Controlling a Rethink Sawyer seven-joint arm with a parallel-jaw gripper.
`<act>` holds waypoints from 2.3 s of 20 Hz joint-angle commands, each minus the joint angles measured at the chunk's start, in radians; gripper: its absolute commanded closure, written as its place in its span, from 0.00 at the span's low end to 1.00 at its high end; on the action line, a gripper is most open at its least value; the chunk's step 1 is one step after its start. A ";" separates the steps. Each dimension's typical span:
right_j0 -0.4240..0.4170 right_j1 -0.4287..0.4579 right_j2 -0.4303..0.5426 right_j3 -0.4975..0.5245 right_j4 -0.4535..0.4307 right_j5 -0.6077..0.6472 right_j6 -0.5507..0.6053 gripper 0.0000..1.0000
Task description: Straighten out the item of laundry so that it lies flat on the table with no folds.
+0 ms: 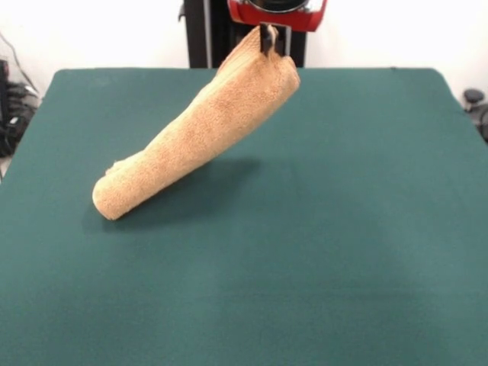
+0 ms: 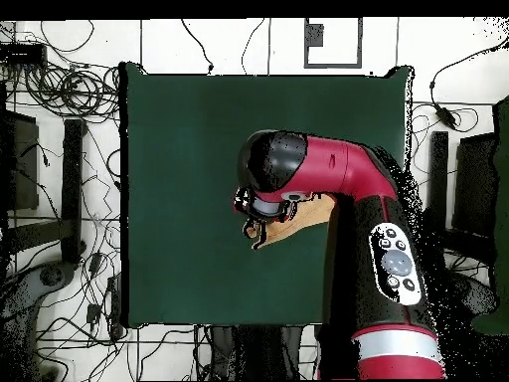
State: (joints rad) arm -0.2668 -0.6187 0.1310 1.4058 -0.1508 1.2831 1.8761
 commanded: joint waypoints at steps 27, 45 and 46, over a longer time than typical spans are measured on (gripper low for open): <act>0.010 -0.076 0.111 -0.006 0.046 0.174 -0.053 1.00; -0.042 -0.114 0.120 -0.020 0.063 0.304 -0.078 1.00; -0.047 -0.112 0.122 -0.023 0.066 0.312 -0.078 1.00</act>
State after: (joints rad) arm -0.3083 -0.7249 0.1430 1.3287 -0.1412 1.4991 1.8761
